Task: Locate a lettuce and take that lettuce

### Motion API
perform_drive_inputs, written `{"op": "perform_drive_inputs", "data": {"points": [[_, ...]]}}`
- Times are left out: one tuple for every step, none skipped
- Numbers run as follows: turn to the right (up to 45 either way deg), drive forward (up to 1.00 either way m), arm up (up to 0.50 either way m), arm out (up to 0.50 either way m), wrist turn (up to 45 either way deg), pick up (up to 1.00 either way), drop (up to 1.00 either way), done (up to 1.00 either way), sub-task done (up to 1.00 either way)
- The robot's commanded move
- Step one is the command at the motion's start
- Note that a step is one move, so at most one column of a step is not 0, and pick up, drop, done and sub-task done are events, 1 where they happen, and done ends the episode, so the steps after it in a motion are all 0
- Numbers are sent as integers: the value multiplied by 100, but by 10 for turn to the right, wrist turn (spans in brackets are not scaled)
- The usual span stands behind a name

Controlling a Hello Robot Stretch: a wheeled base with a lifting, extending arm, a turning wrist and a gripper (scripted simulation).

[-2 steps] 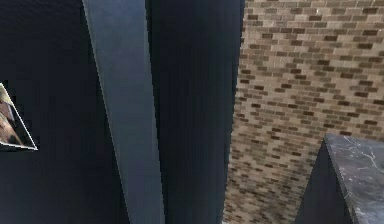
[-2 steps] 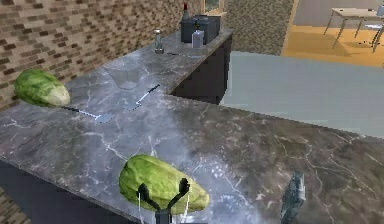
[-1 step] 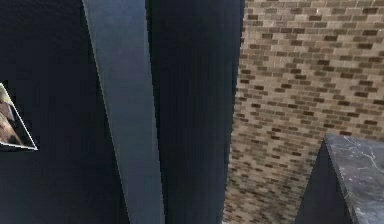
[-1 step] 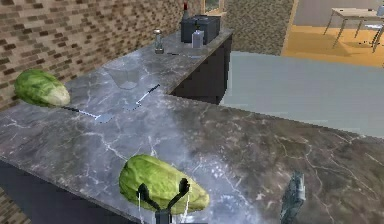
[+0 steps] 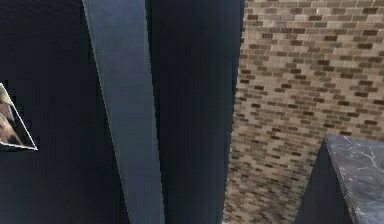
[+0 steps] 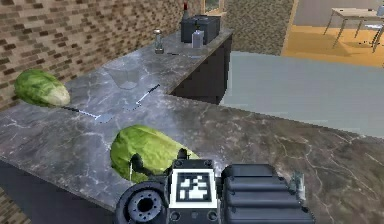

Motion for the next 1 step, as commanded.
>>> {"op": "perform_drive_inputs", "data": {"points": [[0,0,0,0,0,0,0,100,0]]}}
